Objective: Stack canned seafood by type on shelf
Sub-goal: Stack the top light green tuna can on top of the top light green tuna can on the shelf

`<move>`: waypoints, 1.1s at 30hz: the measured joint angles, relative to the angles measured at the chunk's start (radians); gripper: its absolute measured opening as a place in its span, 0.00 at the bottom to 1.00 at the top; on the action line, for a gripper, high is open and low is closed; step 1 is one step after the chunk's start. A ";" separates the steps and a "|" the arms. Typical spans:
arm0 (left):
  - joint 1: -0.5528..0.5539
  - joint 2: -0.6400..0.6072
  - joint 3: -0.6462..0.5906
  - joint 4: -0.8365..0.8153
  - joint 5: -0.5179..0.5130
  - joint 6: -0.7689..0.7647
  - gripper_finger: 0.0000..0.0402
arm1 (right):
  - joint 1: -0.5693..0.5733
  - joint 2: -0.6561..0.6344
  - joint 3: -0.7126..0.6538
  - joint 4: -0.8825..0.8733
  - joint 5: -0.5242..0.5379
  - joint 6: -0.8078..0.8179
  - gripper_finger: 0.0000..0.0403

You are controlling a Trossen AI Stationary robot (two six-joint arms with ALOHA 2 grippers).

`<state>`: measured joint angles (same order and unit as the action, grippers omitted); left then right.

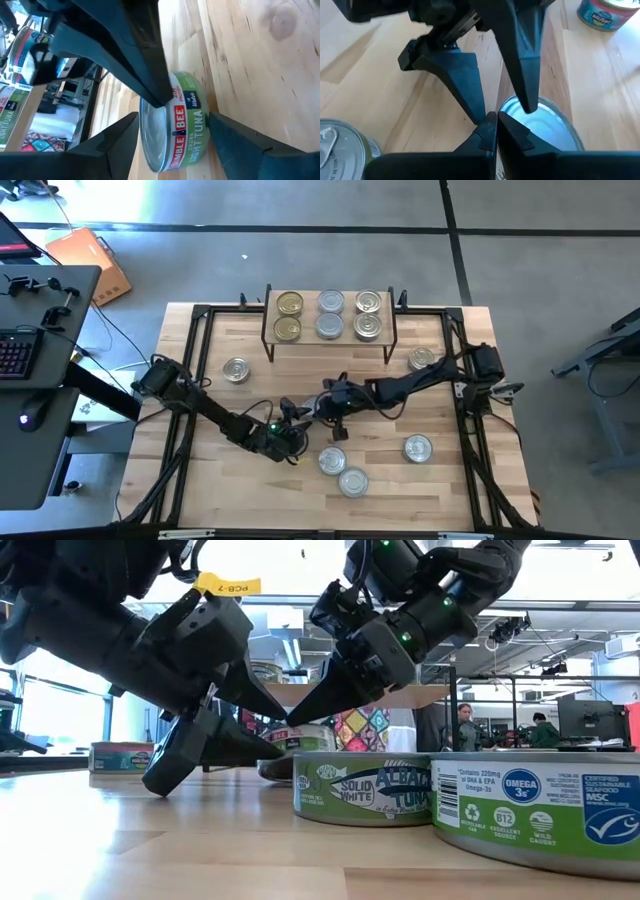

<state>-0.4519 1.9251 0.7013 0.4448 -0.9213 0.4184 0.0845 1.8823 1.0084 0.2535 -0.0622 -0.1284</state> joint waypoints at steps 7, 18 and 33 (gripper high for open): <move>0.002 0.000 -0.001 -0.010 0.000 -0.027 0.58 | 0.000 -0.010 0.000 0.005 -0.001 0.024 0.00; 0.012 0.001 -0.005 -0.044 -0.008 -0.237 0.53 | -0.001 -0.010 0.000 0.018 0.001 0.038 0.00; -0.028 0.003 -0.006 -0.048 -0.022 -0.457 0.31 | 0.000 -0.060 0.053 -0.087 -0.007 -0.023 0.14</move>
<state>-0.4803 1.9280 0.6956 0.3970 -0.9431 -0.0390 0.0849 1.8227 1.0613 0.1667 -0.0689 -0.1510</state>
